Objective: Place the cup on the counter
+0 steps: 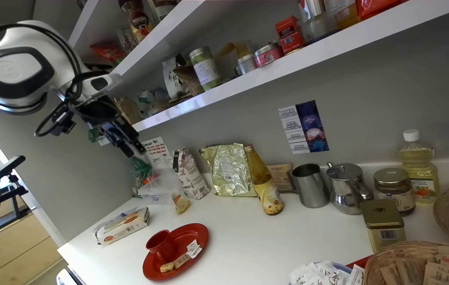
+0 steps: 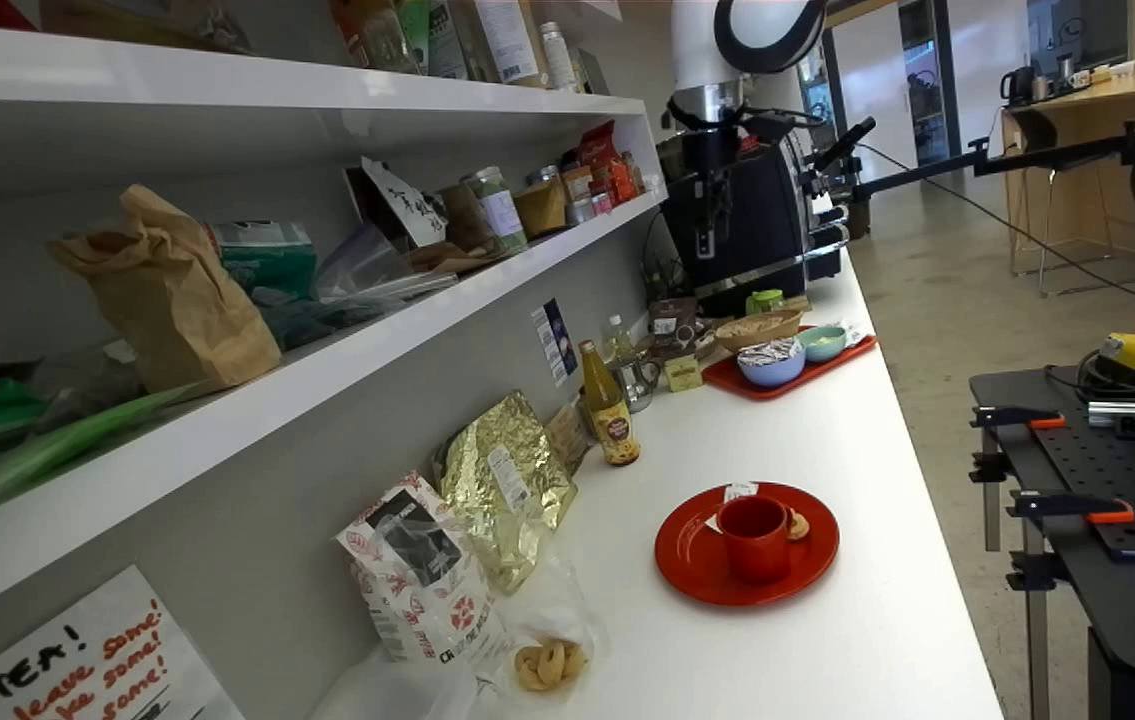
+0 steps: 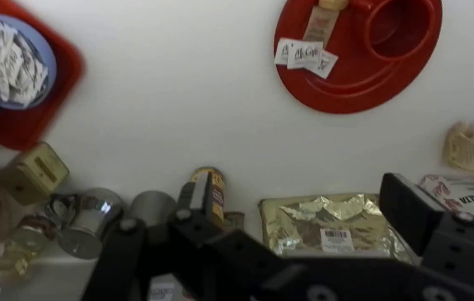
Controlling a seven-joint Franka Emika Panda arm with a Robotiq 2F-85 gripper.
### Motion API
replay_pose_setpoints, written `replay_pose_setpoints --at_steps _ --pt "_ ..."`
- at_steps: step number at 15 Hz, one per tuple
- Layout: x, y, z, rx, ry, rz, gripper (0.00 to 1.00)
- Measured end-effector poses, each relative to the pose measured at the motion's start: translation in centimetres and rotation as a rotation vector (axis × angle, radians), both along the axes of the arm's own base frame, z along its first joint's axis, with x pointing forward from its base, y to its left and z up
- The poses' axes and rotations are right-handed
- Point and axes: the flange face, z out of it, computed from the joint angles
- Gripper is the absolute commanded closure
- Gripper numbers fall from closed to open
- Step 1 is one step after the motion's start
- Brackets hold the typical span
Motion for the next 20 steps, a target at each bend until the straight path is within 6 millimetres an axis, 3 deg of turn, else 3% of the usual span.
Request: replay_pose_setpoints --at_steps 2,4,6,10,15,20 --pt "2.4 2.4 1.0 -0.011 -0.047 0.049 0.0" --pt "5.0 5.0 0.2 -0.013 -0.052 0.099 0.0" --pt "7.3 7.4 -2.5 -0.01 -0.013 0.141 0.0" --pt "10.3 10.0 -10.4 -0.002 0.115 0.198 0.0" --pt "11.0 10.9 -18.5 -0.008 0.258 0.263 0.0" --pt "10.3 12.1 -23.7 -0.079 0.382 0.34 0.0"
